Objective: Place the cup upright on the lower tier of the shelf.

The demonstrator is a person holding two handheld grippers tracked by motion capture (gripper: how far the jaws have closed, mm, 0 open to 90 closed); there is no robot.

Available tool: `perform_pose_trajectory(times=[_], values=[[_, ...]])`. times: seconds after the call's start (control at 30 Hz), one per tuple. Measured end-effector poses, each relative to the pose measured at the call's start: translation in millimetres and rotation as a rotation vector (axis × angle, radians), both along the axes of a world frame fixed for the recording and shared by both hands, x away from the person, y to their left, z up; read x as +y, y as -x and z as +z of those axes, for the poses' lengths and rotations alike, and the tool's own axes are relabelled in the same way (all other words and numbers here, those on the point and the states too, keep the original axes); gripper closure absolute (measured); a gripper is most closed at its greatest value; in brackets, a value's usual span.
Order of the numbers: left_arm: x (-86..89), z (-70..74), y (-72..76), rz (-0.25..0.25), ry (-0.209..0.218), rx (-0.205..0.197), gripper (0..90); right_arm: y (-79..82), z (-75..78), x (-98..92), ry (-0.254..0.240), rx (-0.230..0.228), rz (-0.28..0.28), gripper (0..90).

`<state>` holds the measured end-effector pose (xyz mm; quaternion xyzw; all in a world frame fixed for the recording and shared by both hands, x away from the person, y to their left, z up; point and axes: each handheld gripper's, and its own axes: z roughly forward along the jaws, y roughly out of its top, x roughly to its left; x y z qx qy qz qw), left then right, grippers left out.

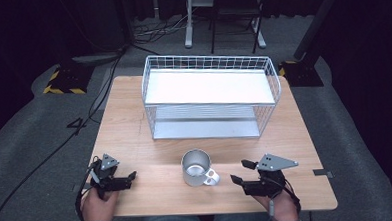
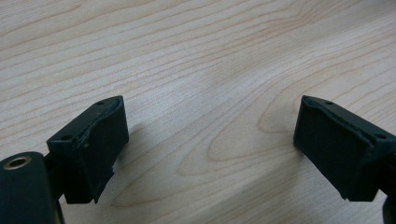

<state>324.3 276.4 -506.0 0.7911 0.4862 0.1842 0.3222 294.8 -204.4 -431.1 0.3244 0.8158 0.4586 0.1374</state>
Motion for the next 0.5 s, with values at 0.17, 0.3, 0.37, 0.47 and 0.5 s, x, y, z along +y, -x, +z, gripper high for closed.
perform_pose_trajectory(times=[0.17,0.3,0.37,0.47,0.5], values=[[-0.5,-0.3,0.2,0.006,0.007,0.001,10.5,-2.5,-4.4,14.0,0.001,0.019,0.036,33.9],[-0.2,-0.1,0.1,0.003,0.002,0.001,10.5,-4.6,-8.4,24.6,-0.005,0.037,0.066,34.2],[-0.2,-0.1,0.1,0.003,0.003,0.0,10.5,-6.1,-11.0,30.2,0.0,0.048,0.081,34.2],[-0.1,0.0,0.1,0.002,0.002,0.001,10.5,-8.1,-14.6,37.4,-0.002,0.064,0.098,34.6],[-0.5,-0.3,0.3,0.006,0.007,0.001,10.5,-8.6,-15.8,40.0,-0.002,0.071,0.105,34.9]])
